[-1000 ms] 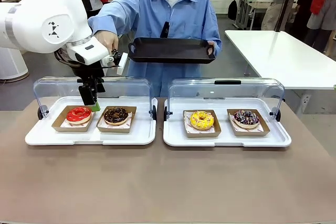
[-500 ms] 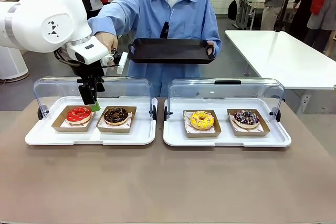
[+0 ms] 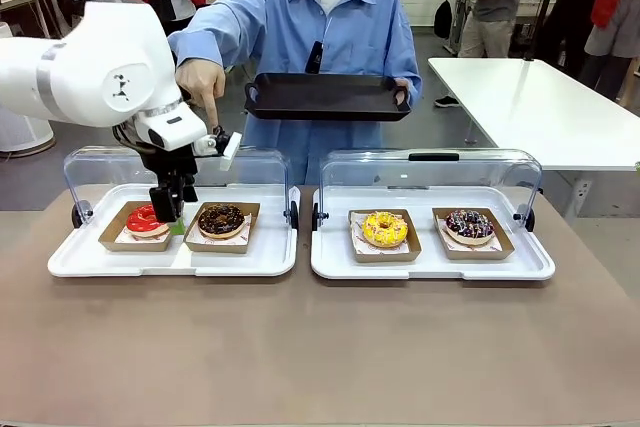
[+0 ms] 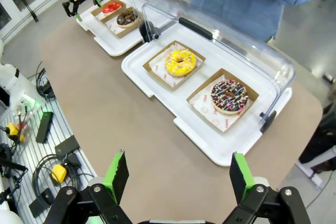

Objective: Provide the desired donut to the person.
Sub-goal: Pick up and lift the Paper togo box containing the Donut pointed at by the person.

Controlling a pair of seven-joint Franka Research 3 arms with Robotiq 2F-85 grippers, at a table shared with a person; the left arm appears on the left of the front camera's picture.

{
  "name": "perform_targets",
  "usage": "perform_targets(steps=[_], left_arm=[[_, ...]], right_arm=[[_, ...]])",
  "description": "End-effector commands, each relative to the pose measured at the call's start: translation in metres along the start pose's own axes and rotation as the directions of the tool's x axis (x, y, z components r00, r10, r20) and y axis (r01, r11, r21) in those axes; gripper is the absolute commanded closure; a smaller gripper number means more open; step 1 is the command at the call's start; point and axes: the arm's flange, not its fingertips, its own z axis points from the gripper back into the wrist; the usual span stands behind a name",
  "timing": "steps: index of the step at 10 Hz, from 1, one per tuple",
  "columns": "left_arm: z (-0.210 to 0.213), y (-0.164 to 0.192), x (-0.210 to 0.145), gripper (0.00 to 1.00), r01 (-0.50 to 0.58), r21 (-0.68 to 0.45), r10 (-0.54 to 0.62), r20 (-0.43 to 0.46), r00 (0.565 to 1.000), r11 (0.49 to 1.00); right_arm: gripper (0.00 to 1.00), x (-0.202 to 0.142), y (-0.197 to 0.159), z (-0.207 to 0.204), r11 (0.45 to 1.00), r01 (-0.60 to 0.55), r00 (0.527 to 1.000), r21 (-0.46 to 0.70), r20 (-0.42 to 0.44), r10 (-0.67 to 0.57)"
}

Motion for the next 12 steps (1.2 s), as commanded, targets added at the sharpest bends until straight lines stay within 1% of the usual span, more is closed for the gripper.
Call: perform_targets(steps=[1, 3, 5, 7, 9, 12], left_arm=[[-0.014, 0.021, -0.001, 0.00, 0.011, -0.024, -0.011, -0.006, 1.000, 1.000], [-0.027, 0.031, -0.005, 0.00, -0.002, -0.049, 0.002, 0.008, 1.000, 0.999], [-0.040, 0.038, -0.006, 0.00, 0.000, -0.051, 0.000, 0.016, 1.000, 0.999], [-0.057, 0.047, -0.009, 0.00, -0.021, -0.074, 0.023, 0.021, 1.000, 0.997], [-0.069, 0.050, -0.008, 0.00, -0.025, -0.090, 0.026, 0.011, 1.000, 0.996], [-0.082, 0.048, -0.006, 0.00, -0.014, -0.071, 0.014, 0.008, 1.000, 0.997]], right_arm=[[0.00, 0.000, -0.001, 0.000, 1.000, -0.010, 1.000, 0.017, 0.022, 0.010], [0.00, 0.000, -0.001, 0.000, 1.000, -0.010, 1.000, 0.017, 0.022, 0.010], [0.00, 0.000, -0.001, 0.000, 1.000, -0.010, 1.000, 0.017, 0.022, 0.010], [0.00, 0.000, -0.001, 0.000, 1.000, -0.010, 1.000, 0.017, 0.022, 0.010], [0.00, 0.000, -0.001, 0.000, 1.000, -0.010, 1.000, 0.017, 0.022, 0.010], [0.00, 0.000, -0.001, 0.000, 1.000, -0.010, 1.000, 0.017, 0.022, 0.010]])
